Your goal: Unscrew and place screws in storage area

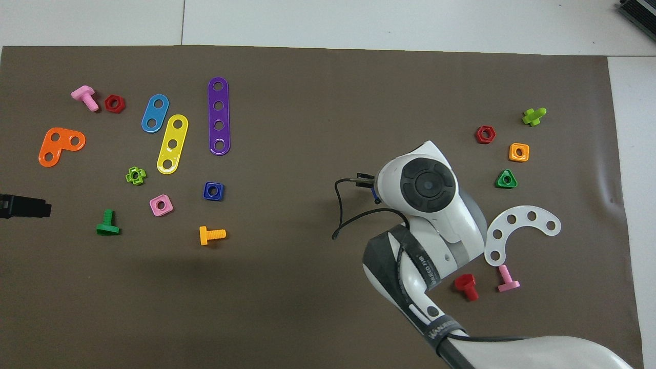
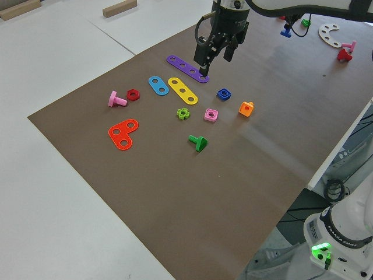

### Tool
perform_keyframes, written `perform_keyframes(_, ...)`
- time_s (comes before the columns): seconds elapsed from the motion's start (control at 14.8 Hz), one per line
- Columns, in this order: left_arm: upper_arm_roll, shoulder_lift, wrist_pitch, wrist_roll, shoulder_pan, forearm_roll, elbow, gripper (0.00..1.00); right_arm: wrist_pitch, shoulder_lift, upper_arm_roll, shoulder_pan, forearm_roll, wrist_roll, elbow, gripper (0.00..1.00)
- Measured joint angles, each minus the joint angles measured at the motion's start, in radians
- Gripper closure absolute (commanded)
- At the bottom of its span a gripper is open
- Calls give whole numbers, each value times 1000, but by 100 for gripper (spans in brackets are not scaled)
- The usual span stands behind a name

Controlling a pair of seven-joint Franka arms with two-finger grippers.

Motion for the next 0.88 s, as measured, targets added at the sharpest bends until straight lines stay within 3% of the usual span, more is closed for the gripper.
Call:
perform_keyframes(0.4,-15,10,1,-35,-40,0,45,0,1,3,-1,-202,51,-285,-26,100)
perform_keyframes(0.81,-12,14,-8,-35,-41,0,44,0,1,25,0,-236,99,-363,-33,100)
perform_keyframes(0.88,-11,14,-16,-35,-41,0,43,0,1,27,0,-236,99,-363,-35,64)
